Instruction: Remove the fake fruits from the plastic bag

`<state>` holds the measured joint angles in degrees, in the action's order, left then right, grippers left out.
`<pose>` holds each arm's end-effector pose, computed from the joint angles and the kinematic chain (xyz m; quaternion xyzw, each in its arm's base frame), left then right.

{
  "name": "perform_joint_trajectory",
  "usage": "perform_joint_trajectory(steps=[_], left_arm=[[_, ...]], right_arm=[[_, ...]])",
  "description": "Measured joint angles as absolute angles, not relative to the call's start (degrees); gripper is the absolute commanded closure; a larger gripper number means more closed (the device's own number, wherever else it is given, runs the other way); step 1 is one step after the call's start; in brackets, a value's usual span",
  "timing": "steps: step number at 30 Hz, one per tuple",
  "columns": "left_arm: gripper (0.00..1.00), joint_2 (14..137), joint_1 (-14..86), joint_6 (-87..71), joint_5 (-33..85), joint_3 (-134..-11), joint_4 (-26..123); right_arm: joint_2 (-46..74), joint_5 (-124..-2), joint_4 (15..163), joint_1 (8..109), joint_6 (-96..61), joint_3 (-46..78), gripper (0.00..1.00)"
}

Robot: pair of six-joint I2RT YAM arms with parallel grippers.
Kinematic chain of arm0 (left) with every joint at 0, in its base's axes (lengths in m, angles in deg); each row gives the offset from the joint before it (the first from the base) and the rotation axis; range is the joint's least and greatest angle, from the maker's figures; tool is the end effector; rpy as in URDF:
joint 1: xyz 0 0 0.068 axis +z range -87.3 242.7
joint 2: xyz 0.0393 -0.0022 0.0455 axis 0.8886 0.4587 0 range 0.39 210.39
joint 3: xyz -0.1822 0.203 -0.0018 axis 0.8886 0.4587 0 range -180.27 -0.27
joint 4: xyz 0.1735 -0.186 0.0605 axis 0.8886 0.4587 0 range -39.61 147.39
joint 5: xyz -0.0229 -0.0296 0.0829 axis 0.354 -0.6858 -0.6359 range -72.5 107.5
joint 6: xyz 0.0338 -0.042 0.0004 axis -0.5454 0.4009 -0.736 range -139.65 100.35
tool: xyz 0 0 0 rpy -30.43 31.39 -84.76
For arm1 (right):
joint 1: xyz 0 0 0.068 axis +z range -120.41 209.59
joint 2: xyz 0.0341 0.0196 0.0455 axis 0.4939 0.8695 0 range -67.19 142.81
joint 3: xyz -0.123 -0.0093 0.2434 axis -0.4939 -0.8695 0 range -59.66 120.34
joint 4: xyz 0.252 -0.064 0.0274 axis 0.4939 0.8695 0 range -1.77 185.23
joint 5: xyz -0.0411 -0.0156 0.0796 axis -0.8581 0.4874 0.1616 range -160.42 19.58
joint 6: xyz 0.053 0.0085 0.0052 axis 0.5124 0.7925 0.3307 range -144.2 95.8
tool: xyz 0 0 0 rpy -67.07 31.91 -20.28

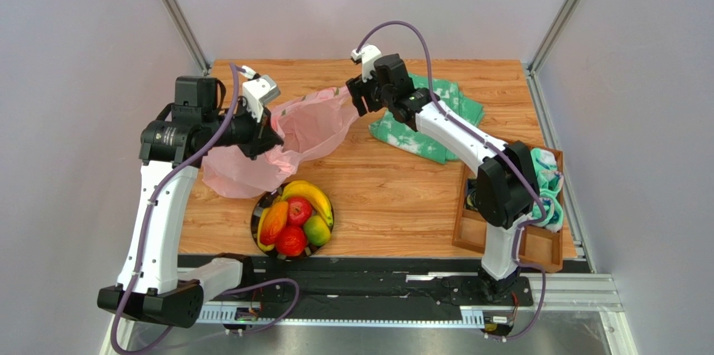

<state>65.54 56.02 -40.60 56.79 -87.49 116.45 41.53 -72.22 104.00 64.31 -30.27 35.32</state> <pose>0.1828 -0.0440 0.4301 0.3346 0.8104 -0.2613 0.4037 0.3725 0.2567 0.3097 -0.2935 0.8124 0.1115 0.4914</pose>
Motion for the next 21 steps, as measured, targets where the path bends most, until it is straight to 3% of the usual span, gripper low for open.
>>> perform_joint_trajectory(steps=[10,15,21], left_arm=[[1.0,65.0,56.0,-40.6,54.6,-84.5,116.4],[1.0,64.7,56.0,-40.5,54.5,-84.5,116.2],[1.0,63.5,56.0,-40.6,54.5,-84.5,115.8]], right_arm=[[38.4,-49.9,116.0,58.3,-30.4,36.9,0.28],[34.0,-45.8,119.3,58.5,-33.0,37.1,0.27],[36.7,-43.3,121.9,59.0,-36.1,39.7,0.27]])
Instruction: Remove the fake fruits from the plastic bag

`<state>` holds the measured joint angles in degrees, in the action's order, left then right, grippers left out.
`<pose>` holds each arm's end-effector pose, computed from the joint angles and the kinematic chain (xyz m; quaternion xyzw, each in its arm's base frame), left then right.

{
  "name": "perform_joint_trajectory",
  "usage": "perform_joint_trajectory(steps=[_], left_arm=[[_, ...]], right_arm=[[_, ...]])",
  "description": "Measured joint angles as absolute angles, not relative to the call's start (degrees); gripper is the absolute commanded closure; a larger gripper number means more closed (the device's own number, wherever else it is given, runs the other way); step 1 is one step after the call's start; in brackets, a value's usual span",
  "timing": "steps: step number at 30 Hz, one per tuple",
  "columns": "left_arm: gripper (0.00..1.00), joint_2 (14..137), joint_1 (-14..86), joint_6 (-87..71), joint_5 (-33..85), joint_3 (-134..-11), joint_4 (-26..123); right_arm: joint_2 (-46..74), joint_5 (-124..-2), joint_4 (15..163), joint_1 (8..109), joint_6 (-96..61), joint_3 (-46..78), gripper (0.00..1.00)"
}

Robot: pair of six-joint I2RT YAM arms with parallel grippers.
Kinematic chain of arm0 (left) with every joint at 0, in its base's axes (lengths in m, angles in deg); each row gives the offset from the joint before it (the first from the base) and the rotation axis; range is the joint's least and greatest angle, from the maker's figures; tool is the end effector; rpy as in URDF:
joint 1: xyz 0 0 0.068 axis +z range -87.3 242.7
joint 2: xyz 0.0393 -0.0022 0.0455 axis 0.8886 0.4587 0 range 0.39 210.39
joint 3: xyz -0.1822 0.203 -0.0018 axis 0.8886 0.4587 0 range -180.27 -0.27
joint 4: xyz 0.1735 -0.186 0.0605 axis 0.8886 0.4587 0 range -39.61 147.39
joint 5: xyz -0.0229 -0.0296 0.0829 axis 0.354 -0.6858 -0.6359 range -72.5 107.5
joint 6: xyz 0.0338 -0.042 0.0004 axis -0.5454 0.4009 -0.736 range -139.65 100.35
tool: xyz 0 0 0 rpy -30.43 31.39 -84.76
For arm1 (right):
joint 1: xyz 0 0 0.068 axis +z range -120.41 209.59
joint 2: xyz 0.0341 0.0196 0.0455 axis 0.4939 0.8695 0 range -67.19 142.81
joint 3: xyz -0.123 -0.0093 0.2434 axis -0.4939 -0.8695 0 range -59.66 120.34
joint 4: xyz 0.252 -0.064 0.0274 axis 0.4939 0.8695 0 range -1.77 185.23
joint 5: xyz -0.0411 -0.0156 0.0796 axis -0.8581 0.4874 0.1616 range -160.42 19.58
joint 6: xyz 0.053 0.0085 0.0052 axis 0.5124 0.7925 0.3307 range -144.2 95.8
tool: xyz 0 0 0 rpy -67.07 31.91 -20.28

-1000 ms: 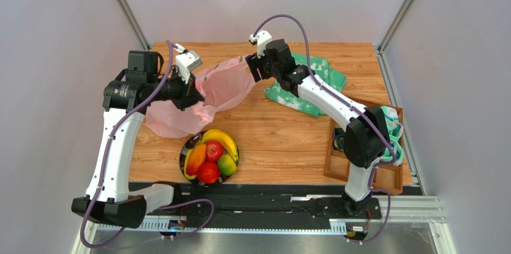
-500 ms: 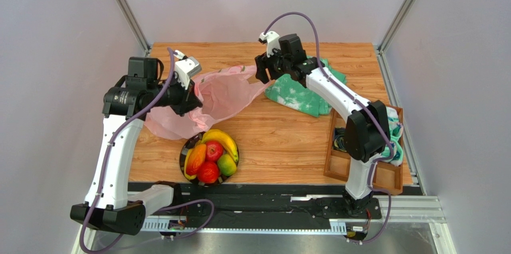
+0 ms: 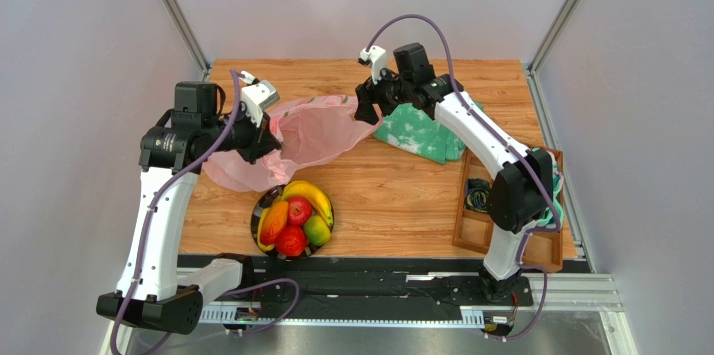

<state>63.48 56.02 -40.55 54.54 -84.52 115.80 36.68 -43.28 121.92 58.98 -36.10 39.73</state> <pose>0.1770 -0.0422 0.4218 0.3282 0.8190 -0.2447 0.4020 0.3539 0.2179 0.3452 -0.4041 0.7821 0.2732 0.3878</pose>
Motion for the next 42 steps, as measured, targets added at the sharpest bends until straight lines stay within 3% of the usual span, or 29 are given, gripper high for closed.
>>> perform_joint_trajectory(steps=[4,7,10,12,13,14,20,24,28,33,35,38,39,40,41,42], left_arm=[[1.0,62.7,56.0,-40.8,54.8,-84.5,115.8],[1.0,62.4,56.0,-41.3,54.9,-84.6,116.1],[1.0,62.2,56.0,-42.4,54.9,-84.7,116.8],[1.0,62.2,56.0,-43.3,54.6,-84.6,117.4],[1.0,62.1,56.0,-43.5,54.3,-84.6,117.5],[1.0,62.2,56.0,-43.6,53.9,-84.5,117.5],[1.0,67.5,54.7,-43.4,50.3,-87.9,115.5],[1.0,81.4,53.3,-42.7,48.3,-104.5,113.5],[1.0,94.3,52.1,-41.8,48.2,-123.5,110.4],[1.0,92.8,49.2,-41.3,51.0,-127.1,108.3],[1.0,87.2,47.3,-41.5,52.3,-121.2,107.6],[1.0,73.7,41.9,-40.9,53.3,-103.1,105.8],[1.0,70.3,40.3,-40.3,53.5,-98.1,105.4],[1.0,66.3,38.1,-39.2,53.5,-90.9,103.4],[1.0,63.4,36.7,-38.2,53.7,-84.8,102.8],[1.0,60.7,35.5,-36.6,53.9,-78.6,101.9]], right_arm=[[40.4,-45.9,122.3,59.4,-38.4,39.5,0.27],[41.6,-49.3,122.3,59.6,-40.1,38.6,0.33],[41.6,-50.5,122.6,59.6,-41.6,38.4,0.56],[41.6,-50.2,122.8,59.6,-42.8,38.3,0.9],[41.6,-49.8,122.9,59.5,-43.1,38.3,1.0],[41.6,-49.1,123.6,59.5,-42.6,38.5,1.0],[47.7,-46.2,131.9,59.2,-41.0,55.8,1.0],[50.1,-49.6,131.6,59.1,-40.5,68.5,1.0],[48.0,-55.0,126.6,58.8,-40.8,71.6,1.0],[35.9,-61.0,122.8,58.4,-40.7,57.2,1.0],[27.7,-62.5,122.2,58.3,-40.7,47.1,1.0],[11.4,-64.5,121.8,58.2,-40.8,27.4,0.99],[4.4,-66.2,121.8,58.2,-41.1,19.0,0.88],[0.1,-67.6,122.8,58.2,-41.2,13.6,0.69],[-4.4,-69.2,122.8,58.2,-41.4,8.1,0.42],[-8.6,-70.7,122.0,58.1,-42.1,1.3,0.29]])
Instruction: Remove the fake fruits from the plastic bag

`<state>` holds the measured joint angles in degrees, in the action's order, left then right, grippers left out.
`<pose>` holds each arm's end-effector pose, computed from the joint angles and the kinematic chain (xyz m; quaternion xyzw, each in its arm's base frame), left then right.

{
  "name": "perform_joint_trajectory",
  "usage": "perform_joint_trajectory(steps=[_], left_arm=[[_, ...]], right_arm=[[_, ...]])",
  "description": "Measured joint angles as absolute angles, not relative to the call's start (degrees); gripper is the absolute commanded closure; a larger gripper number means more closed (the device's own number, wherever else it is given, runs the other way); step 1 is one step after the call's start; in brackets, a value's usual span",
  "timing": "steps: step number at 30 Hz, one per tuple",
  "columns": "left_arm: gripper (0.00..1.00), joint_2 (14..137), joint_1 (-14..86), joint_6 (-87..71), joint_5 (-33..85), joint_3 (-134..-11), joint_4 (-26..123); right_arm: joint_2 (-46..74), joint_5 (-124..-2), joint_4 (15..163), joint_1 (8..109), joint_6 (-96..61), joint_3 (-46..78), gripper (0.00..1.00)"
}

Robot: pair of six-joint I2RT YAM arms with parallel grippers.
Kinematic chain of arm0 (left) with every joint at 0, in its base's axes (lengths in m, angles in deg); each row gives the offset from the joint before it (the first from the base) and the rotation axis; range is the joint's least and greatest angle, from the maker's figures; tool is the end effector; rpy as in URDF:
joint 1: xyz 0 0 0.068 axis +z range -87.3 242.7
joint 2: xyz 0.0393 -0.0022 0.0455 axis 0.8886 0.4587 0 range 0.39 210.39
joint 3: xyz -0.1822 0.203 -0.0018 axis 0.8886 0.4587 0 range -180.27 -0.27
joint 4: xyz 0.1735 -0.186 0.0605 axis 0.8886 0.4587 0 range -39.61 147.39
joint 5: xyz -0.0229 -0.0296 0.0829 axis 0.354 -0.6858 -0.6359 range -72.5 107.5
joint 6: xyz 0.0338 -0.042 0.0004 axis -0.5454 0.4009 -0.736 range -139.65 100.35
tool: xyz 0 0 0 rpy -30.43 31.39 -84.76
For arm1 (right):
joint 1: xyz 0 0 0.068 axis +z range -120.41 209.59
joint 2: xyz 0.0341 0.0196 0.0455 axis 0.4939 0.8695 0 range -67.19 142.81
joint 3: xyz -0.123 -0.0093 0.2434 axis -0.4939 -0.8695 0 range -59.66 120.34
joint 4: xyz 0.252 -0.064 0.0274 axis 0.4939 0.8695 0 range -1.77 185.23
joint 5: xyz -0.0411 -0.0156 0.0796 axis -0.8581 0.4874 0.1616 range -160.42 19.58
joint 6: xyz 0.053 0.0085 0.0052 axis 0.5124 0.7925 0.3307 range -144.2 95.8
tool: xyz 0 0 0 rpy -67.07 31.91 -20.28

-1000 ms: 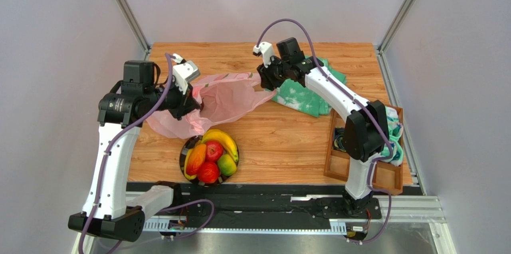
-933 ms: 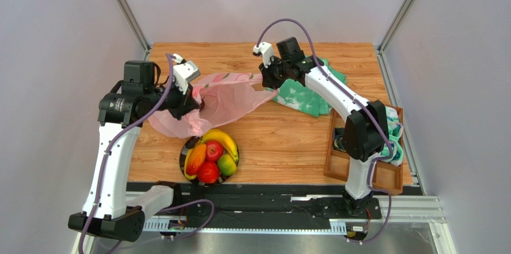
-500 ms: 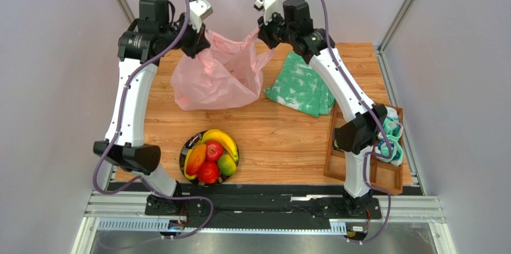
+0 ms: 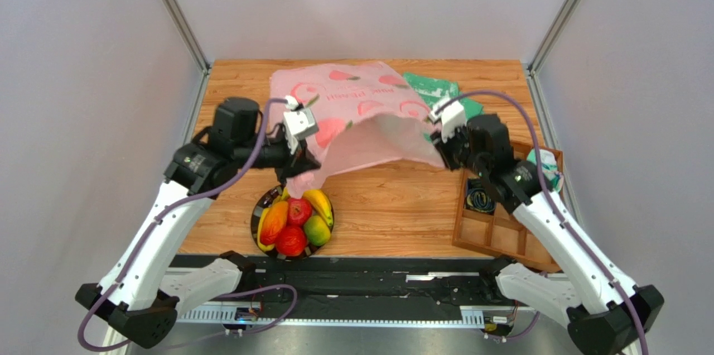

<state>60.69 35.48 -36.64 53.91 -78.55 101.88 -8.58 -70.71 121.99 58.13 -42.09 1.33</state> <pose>0.1588 -0.1053 0.4188 0.4519 0.7197 -0.3142 0.4233 0.1919 0.1042 0.3520 -0.3425 0.8019 0.0432 0.4876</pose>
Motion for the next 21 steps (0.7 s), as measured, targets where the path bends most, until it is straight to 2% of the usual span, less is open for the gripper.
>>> perform_joint_trajectory(steps=[2,4,9,14,17,18,21], left_arm=[[1.0,60.2,34.8,-34.0,53.3,-70.2,101.0],[1.0,63.7,34.8,-32.3,52.2,-66.9,99.8],[1.0,76.4,34.8,-28.3,51.3,-67.6,95.2],[1.0,78.1,34.8,-25.6,51.7,-71.9,93.1],[1.0,78.1,34.8,-25.0,52.2,-75.3,92.5],[1.0,78.1,34.8,-25.0,52.5,-76.4,92.4],[1.0,78.1,34.8,-24.9,53.1,-78.5,92.4]], right_arm=[[-11.7,-72.7,121.9,57.8,-42.2,-7.7,0.04],[-10.2,-72.7,121.8,57.4,-41.5,-12.3,0.0],[-6.4,-69.2,124.1,57.0,-39.6,-10.2,0.0],[-9.9,-61.7,123.3,57.2,-36.8,4.4,0.0],[-11.4,-57.4,120.5,58.1,-35.2,7.5,0.0],[-11.6,-56.1,119.7,58.6,-34.4,7.4,0.01],[-9.9,-54.4,117.4,59.5,-31.1,5.4,0.14]])
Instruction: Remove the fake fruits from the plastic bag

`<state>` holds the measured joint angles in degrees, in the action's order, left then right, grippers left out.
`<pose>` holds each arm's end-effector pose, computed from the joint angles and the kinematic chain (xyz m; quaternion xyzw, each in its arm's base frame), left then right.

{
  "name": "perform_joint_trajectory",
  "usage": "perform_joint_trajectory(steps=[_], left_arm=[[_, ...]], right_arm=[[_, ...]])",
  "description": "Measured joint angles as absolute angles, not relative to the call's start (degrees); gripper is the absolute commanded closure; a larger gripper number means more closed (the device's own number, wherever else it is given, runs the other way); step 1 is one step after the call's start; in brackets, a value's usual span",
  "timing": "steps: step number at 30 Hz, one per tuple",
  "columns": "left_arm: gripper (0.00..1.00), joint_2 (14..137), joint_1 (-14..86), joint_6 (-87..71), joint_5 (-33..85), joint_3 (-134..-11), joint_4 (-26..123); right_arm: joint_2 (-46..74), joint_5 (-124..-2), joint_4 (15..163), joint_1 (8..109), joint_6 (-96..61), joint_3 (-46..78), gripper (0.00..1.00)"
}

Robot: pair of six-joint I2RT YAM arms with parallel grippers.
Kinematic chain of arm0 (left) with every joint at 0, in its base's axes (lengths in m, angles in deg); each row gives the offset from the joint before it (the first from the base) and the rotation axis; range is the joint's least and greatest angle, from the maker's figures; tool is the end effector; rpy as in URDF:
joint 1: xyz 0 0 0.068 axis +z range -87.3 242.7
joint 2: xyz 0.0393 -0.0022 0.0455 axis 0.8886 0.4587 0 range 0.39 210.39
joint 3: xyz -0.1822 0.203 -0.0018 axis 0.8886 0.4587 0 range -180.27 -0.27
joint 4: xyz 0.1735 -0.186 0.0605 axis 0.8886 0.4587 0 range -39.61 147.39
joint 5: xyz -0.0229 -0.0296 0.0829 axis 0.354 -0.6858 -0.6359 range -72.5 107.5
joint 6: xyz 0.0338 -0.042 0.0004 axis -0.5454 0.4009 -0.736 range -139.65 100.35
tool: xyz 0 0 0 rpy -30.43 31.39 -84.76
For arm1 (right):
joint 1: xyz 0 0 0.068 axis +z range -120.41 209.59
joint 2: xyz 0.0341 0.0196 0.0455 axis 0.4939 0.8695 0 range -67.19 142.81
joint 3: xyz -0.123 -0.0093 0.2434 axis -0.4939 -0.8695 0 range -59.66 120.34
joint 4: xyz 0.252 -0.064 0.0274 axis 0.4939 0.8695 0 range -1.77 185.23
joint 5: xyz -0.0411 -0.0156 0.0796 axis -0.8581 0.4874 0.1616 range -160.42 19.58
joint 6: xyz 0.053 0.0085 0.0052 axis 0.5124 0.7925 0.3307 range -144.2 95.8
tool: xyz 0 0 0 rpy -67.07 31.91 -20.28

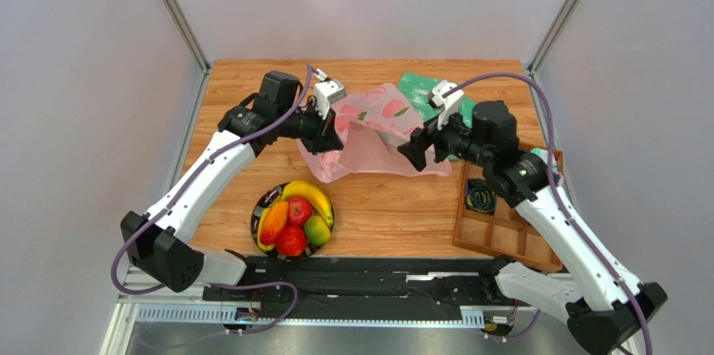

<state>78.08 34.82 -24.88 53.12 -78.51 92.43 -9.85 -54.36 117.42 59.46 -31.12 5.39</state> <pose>0.2425 -0.1516 0.3655 0.3678 0.7962 -0.3502 0.3288 0.1797 0.1146 0.3885 -0.3328 0.7518 0.2240 0.5233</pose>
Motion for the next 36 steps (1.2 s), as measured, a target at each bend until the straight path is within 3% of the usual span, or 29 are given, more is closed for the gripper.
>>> perform_joint_trajectory(steps=[4,9,25,36], left_arm=[[1.0,78.1,34.8,-24.8,55.1,-80.9,92.8],[1.0,77.3,33.9,-24.6,57.1,-81.8,93.5],[1.0,73.8,32.2,-28.4,61.0,-89.2,102.5],[1.0,71.3,32.0,-35.1,56.7,-89.9,107.7]], right_arm=[[-1.7,-53.1,115.0,59.9,-24.3,2.8,0.25],[8.1,-53.2,111.8,60.1,-17.9,1.9,0.3],[31.0,-59.7,103.2,63.7,-3.5,16.2,0.24],[37.7,-57.3,102.3,68.1,-3.7,23.9,0.31]])
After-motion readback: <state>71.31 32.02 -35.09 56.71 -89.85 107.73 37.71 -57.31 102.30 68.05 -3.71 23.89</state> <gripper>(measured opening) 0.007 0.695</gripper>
